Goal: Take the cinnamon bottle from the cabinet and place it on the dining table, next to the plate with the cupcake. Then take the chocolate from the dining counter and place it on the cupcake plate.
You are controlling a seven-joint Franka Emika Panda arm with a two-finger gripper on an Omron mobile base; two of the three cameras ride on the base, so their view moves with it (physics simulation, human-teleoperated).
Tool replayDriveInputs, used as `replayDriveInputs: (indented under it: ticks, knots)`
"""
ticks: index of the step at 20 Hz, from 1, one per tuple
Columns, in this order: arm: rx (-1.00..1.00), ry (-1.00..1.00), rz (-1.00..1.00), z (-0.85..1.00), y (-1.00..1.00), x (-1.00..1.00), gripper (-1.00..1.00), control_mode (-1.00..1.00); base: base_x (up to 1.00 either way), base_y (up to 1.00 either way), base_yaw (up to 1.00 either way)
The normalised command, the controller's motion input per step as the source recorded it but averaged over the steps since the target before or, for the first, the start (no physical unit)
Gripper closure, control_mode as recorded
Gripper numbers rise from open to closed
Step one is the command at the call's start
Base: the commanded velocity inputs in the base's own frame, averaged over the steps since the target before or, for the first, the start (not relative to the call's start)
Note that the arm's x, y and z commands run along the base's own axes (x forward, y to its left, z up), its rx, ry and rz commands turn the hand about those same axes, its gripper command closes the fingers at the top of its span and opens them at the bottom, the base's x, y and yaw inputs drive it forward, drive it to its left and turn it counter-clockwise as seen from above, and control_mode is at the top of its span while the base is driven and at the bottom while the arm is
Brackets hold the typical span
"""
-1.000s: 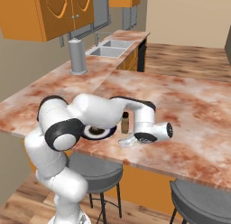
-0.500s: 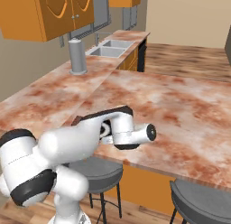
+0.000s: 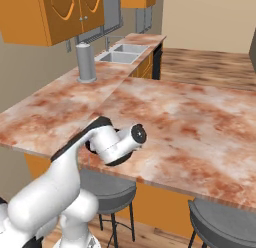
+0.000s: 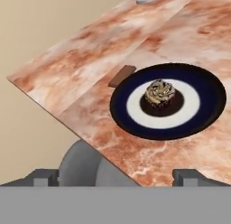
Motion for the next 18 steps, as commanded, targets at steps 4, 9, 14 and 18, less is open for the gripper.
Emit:
replayDriveInputs:
  ticks: [4,9,14,18]
  knots:
    - [-0.03,0.1,-0.13,0.28,0.73,-0.02,-1.0,-1.0,0.0,0.0,0.0]
    - [-0.1,0.07,-0.11,0.25,0.74,0.07,-1.0,-1.0,0.0,0.0,0.0]
    - [-0.17,0.21,0.0,0.28,0.71,0.27,-1.0,-1.0,0.0,0.0,0.0]
    - [-0.26,0.36,0.0,0.28,0.57,0.37,-1.0,-1.0,0.0,0.0,0.0]
